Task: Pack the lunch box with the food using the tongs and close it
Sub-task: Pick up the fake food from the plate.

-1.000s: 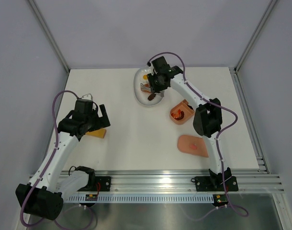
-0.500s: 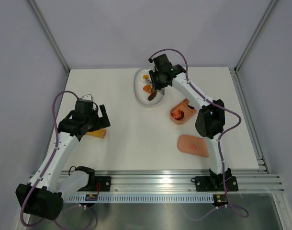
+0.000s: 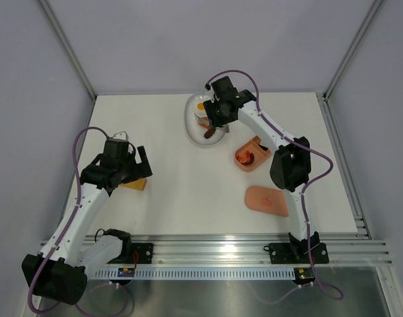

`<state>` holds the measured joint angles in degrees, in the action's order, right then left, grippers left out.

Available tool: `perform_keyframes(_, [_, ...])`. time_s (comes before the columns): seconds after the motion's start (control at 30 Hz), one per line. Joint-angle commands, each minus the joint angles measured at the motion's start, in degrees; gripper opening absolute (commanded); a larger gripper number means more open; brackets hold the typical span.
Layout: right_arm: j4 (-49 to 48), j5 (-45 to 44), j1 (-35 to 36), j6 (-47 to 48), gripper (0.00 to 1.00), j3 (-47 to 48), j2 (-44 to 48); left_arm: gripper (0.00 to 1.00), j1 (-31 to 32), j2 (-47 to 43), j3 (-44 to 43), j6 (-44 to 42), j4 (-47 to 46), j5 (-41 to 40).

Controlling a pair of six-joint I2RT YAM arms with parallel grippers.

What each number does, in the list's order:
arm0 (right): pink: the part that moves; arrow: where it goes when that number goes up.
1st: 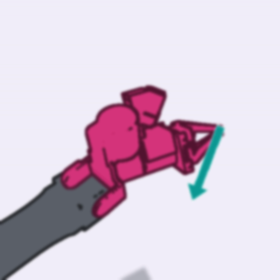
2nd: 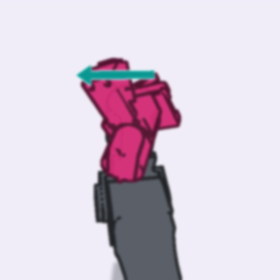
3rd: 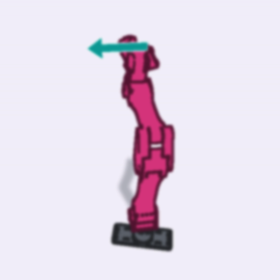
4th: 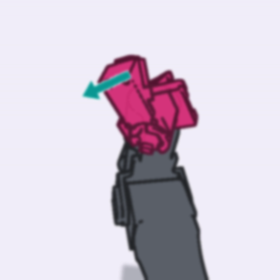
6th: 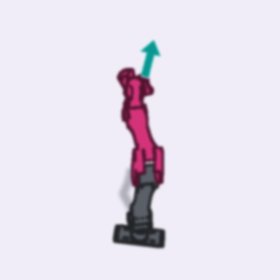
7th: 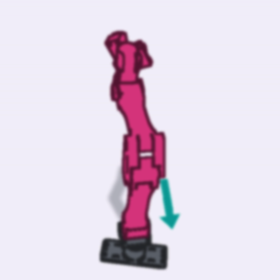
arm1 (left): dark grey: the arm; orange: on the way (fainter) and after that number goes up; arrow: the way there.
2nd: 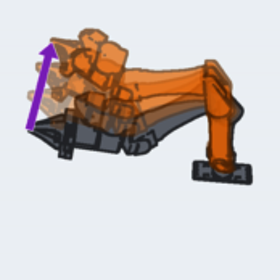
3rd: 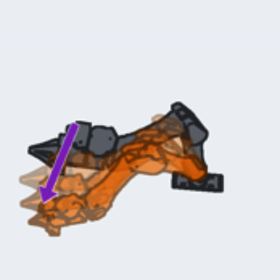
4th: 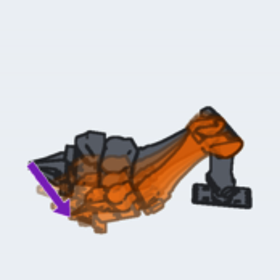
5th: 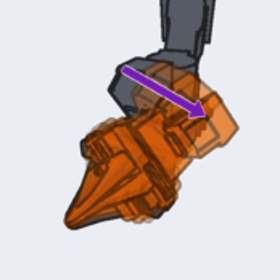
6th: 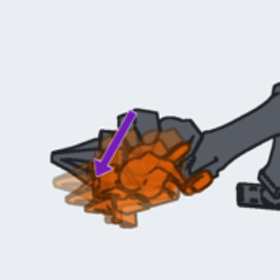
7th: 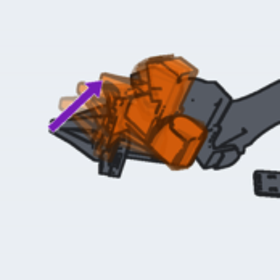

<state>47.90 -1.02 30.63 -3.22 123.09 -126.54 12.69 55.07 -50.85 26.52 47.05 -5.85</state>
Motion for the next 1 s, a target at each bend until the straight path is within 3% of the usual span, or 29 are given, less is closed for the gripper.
perform_keyframes(0.0, [2.0,-0.4,0.5,2.9,0.61,1.3,3.1,0.99,0.1,-1.4,0.4,0.5,-1.5,-0.8])
perform_keyframes(0.37, [4.6,-0.1,0.5,12.3,0.62,4.8,-0.6,0.99,0.1,-1.7,0.9,0.9,-1.4,-1.3])
perform_keyframes(0.97, [4.6,0.8,0.2,19.3,0.63,8.7,-6.9,0.99,0.1,-2.0,0.9,1.3,-0.7,-2.2])
